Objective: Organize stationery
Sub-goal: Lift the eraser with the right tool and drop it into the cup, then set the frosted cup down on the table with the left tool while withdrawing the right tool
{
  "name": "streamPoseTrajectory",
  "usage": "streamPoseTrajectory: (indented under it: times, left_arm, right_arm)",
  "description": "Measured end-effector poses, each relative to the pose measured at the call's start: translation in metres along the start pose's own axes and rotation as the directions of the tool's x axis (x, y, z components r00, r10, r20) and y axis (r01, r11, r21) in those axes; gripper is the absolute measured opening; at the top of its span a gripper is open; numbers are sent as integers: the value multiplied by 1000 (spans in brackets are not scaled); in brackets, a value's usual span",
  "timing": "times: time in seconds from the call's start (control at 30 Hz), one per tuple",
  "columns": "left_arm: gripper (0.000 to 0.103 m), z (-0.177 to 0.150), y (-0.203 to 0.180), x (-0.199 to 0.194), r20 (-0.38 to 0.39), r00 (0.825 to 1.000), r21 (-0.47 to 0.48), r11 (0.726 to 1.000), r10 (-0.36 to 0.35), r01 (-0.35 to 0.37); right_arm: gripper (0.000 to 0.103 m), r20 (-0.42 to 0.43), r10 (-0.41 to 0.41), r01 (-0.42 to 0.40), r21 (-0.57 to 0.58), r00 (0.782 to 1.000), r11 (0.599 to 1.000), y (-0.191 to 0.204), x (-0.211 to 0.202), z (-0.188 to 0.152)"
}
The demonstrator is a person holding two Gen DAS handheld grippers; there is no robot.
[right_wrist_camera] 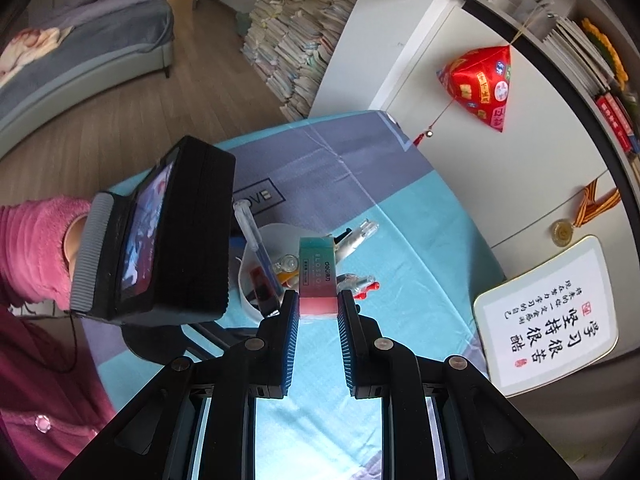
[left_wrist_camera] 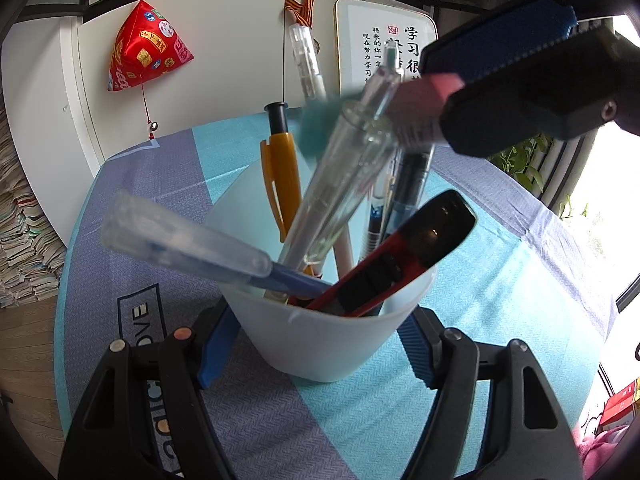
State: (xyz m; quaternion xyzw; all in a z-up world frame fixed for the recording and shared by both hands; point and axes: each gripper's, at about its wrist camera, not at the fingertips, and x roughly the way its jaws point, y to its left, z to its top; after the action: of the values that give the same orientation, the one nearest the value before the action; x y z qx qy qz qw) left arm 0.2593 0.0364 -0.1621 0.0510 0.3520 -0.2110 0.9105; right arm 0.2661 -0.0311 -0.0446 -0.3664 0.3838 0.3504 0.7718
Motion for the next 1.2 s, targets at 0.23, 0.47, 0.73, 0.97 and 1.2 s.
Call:
streamPoseTrajectory:
  times: [0.23, 0.47, 0.73, 0.97, 1.2]
  left_arm:
    - [72, 0, 0, 0, -1, 1000, -1, 1000, 0, 0]
    - [72, -1, 1, 1, -1, 1000, 0, 1000, 0, 0]
    - [72, -1, 2, 1, -1, 1000, 0, 1000, -1, 1]
    - [74, -1, 3, 3, -13, 1000, -7, 1000, 2, -2]
    - [82, 0, 1, -11, 58, 998, 10, 1000, 27, -27]
  right_arm:
    - [20, 30, 3, -3, 24, 1000, 1000, -4, -4, -2]
    - [20, 112, -10, -4, 128, 994, 992, -18, -14, -9]
    - [20, 227, -23, -61, 357, 974, 932, -30, -29, -53]
    - [20, 262, -5, -149, 565, 965, 812, -19, -9, -114]
    - [20, 285, 29, -219, 664, 958, 715, -11, -1, -151]
